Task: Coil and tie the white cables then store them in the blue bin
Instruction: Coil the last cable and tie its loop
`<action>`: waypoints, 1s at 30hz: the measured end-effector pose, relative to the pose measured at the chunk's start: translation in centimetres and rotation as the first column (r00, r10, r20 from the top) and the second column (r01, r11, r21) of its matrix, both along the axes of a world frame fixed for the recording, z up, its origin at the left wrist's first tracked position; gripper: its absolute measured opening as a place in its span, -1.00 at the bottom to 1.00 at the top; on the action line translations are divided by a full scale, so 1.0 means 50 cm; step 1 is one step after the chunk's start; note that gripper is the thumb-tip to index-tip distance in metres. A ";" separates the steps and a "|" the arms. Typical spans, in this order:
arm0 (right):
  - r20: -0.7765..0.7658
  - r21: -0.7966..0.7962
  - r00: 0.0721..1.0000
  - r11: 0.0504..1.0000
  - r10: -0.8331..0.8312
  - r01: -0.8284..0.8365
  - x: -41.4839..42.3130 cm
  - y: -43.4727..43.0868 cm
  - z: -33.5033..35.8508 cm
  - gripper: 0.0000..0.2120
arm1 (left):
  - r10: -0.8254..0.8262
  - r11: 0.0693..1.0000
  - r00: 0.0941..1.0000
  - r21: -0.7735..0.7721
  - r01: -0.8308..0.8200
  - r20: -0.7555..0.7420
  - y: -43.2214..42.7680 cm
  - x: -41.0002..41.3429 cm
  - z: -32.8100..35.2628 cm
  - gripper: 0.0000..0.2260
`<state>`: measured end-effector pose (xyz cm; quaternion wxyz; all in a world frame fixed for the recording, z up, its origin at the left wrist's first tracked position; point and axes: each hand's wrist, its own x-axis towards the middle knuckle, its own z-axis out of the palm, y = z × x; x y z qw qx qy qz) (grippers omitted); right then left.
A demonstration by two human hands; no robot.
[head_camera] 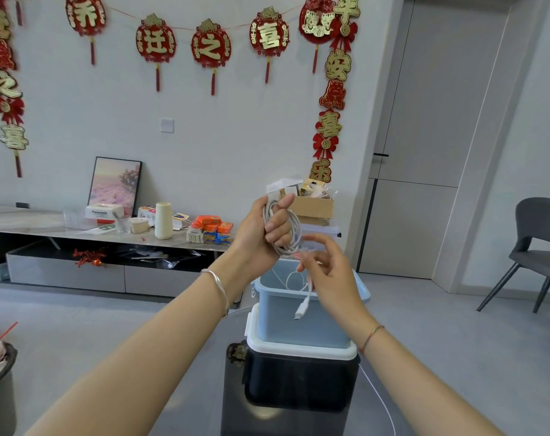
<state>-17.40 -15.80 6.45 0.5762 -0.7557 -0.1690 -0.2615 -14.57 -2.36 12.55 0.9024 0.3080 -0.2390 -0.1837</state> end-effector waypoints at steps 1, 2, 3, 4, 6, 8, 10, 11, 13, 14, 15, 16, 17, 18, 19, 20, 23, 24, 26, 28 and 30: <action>-0.002 -0.002 1.000 1.000 0.002 -0.002 -0.003 0.005 -0.006 -0.89 | 0.047 0.999 0.999 -0.008 -0.047 -0.028 -0.005 0.003 -0.002 -0.56; -0.010 -0.006 1.000 1.000 0.009 -0.009 -0.007 0.010 -0.010 -0.94 | 0.095 0.995 0.994 -0.012 -0.095 -0.050 -0.010 0.007 -0.005 -0.57; -0.019 -0.019 1.000 1.000 0.013 -0.014 -0.011 0.015 -0.015 -0.92 | 0.137 0.990 0.988 -0.018 -0.138 -0.067 -0.013 0.010 -0.008 -0.57; -0.031 -0.034 0.999 0.999 0.026 -0.027 -0.015 0.019 -0.020 -0.87 | 0.169 0.985 0.982 -0.026 -0.172 -0.084 -0.015 0.015 -0.010 -0.56; -0.077 -0.042 0.994 0.996 0.075 -0.078 -0.023 0.026 -0.028 -0.77 | 0.213 0.975 0.971 -0.035 -0.218 -0.112 -0.019 0.024 -0.013 -0.55; -0.084 -0.096 0.992 0.991 0.090 -0.097 -0.033 0.028 -0.034 -0.74 | 0.274 0.961 0.955 0.000 -0.276 -0.116 -0.024 0.034 -0.019 -0.53; 0.045 -0.280 0.999 0.960 0.015 -0.001 -0.038 0.023 -0.035 -0.83 | 0.352 0.936 0.932 0.059 -0.348 -0.089 -0.029 0.042 -0.027 -0.52; 0.128 -0.372 0.992 0.926 -0.018 0.065 -0.040 0.020 -0.033 -0.90 | 0.381 0.923 0.921 0.089 -0.374 -0.078 -0.030 0.044 -0.032 -0.52; 0.241 -0.473 0.969 0.867 -0.046 0.158 -0.043 0.015 -0.027 -0.84 | 0.400 0.908 0.914 0.162 -0.386 -0.066 -0.030 0.048 -0.046 -0.52; 0.275 -0.498 0.960 0.847 -0.048 0.185 -0.044 0.012 -0.024 -0.77 | 0.400 0.900 0.915 0.207 -0.383 -0.047 -0.030 0.047 -0.055 -0.51; 0.301 -0.515 0.953 0.833 -0.047 0.204 -0.045 0.010 -0.021 -0.75 | 0.394 0.889 0.919 0.257 -0.378 -0.012 -0.030 0.042 -0.061 -0.50; 0.319 -0.522 0.947 0.825 -0.046 0.216 -0.044 0.008 -0.019 -0.77 | 0.387 0.871 0.921 0.315 -0.378 0.036 -0.033 0.041 -0.070 -0.50; 0.332 -0.527 0.942 0.819 -0.048 0.228 -0.044 0.005 -0.017 -0.82 | 0.375 0.848 0.923 0.368 -0.381 0.091 -0.035 0.038 -0.079 -0.49; 0.342 -0.530 0.938 0.813 -0.054 0.241 -0.041 0.003 -0.016 -0.86 | 0.362 0.823 0.921 0.416 -0.387 0.141 -0.037 0.035 -0.089 -0.49; 0.345 -0.531 0.936 0.809 -0.068 0.254 -0.040 0.002 -0.015 -0.89 | 0.346 0.797 0.920 0.461 -0.391 0.183 -0.038 0.031 -0.097 -0.48; 0.344 -0.526 0.935 0.807 -0.085 0.267 -0.041 0.000 -0.013 -0.90 | 0.331 0.759 0.916 0.513 -0.400 0.225 -0.041 0.030 -0.106 -0.48; 0.360 -0.524 0.923 0.791 -0.132 0.317 -0.043 -0.010 -0.005 -0.89 | 0.289 0.683 0.908 0.600 -0.417 0.302 -0.046 0.013 -0.119 -0.48; 0.367 -0.527 0.920 0.784 -0.139 0.329 -0.042 -0.015 -0.002 -0.88 | 0.263 0.692 0.922 0.610 -0.386 0.285 -0.047 0.008 -0.122 -0.49; 0.336 -0.506 0.931 0.807 -0.140 0.304 -0.037 -0.027 0.002 -0.85 | 0.189 0.758 0.958 0.588 -0.282 0.216 -0.046 0.002 -0.124 -0.50; 0.256 -0.473 0.957 0.845 -0.140 0.250 -0.032 -0.036 0.006 -0.78 | 0.110 0.796 0.980 0.575 -0.187 0.167 -0.038 0.000 -0.125 -0.50; 0.177 -0.486 0.973 0.847 -0.148 0.217 -0.028 -0.044 0.007 -0.64 | 0.040 0.782 0.987 0.610 -0.130 0.158 -0.034 -0.003 -0.127 -0.49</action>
